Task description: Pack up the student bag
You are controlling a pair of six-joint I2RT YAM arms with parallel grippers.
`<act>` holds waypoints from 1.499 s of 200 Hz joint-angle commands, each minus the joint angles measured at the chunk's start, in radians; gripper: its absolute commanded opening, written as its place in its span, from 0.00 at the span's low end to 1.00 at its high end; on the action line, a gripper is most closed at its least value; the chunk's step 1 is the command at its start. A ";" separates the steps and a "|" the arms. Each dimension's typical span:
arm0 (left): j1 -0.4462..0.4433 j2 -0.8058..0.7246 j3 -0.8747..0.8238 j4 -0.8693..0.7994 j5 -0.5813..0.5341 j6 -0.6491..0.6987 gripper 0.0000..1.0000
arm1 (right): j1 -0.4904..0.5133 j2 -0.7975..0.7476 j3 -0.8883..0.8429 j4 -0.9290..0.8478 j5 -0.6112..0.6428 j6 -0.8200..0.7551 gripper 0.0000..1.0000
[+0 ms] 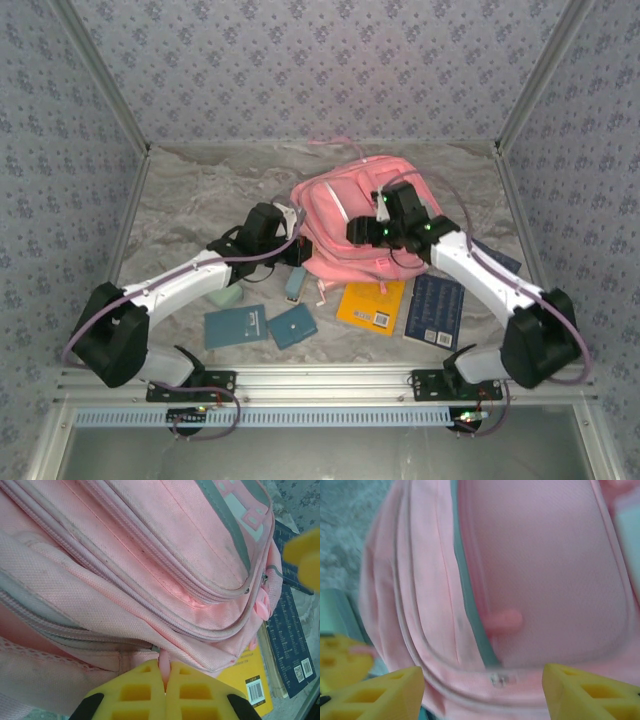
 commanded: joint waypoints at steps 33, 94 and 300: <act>-0.009 -0.010 0.006 0.031 0.009 0.015 0.00 | -0.092 0.246 0.170 0.067 -0.406 -0.052 0.57; -0.008 -0.008 -0.003 0.027 0.006 0.021 0.00 | -0.075 0.259 0.127 0.195 -0.540 -0.003 0.21; 0.004 -0.194 -0.140 0.073 -0.288 0.074 0.00 | -0.205 0.074 0.040 0.199 -0.444 0.119 0.00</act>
